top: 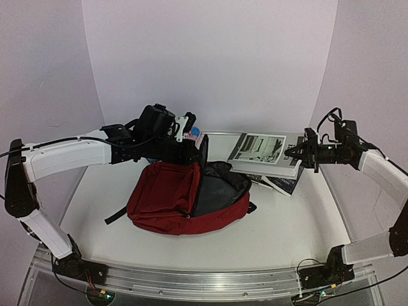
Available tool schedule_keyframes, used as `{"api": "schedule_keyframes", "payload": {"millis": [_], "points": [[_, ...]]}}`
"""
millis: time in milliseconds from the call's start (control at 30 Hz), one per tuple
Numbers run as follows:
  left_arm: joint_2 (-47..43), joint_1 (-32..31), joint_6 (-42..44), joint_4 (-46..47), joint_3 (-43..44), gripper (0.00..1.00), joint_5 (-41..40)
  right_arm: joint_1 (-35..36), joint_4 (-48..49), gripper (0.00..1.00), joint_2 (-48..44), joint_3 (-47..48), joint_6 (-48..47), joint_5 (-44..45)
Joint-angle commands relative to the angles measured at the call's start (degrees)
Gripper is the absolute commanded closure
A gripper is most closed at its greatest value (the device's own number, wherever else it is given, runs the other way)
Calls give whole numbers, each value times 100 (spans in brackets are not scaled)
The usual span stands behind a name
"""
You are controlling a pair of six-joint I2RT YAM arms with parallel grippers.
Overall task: Pack the student bag
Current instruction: Place the book in the student bag.
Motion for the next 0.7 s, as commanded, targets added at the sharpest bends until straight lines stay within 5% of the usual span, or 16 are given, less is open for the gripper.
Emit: {"api": "schedule_keyframes", "payload": {"millis": [0, 467, 667], "points": [[-295, 1, 182, 577, -107, 100, -183, 319, 887, 100, 234, -131, 784, -316], [-851, -242, 988, 1479, -731, 100, -225, 1555, 1431, 100, 1737, 58, 1206, -18], [-871, -304, 1395, 1744, -744, 100, -65, 1840, 2750, 100, 2226, 99, 1906, 110]]}}
